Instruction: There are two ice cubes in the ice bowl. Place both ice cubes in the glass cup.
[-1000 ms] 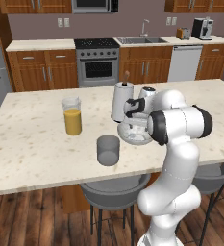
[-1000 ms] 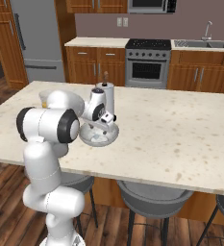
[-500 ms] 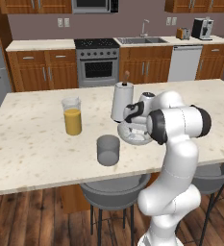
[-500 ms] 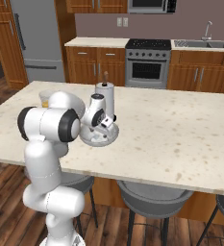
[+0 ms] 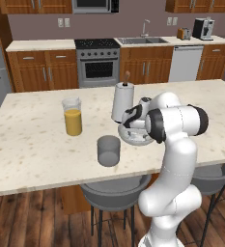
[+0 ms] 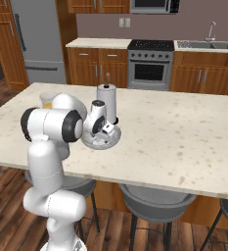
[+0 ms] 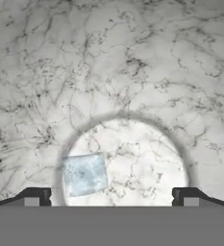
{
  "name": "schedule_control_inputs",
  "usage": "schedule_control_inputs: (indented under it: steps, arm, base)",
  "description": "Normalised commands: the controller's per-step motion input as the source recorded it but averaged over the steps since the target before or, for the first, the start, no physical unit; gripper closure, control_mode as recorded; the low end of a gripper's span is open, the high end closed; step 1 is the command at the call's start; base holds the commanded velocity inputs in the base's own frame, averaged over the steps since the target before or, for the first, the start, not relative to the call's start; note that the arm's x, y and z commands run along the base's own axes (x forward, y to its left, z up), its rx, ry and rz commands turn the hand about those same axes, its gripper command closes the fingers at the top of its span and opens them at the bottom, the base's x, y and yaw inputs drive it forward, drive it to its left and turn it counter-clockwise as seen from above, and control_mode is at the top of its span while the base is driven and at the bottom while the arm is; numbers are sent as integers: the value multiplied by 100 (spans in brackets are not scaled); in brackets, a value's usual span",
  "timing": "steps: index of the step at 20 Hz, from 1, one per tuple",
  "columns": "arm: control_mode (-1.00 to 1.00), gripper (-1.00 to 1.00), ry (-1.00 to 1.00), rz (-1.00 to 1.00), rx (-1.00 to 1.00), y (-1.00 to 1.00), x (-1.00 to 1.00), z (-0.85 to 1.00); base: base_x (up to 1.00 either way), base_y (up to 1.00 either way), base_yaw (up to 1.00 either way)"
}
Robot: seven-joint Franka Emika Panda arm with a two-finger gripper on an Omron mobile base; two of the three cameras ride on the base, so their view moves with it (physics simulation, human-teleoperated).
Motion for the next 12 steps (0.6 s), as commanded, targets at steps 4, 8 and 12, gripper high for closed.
schedule_control_inputs:
  steps: [4, 8, 12]
  arm:
    - [-100, -100, -1, 0, 0, 4, 19, -14]
    - [-100, -100, -2, 0, 0, 0, 13, -20]
    - [-100, -100, -3, 0, 0, 1, 13, -23]
  base:
    - [0, 0, 0]
    - [0, 0, 0]
    - [0, 0, 0]
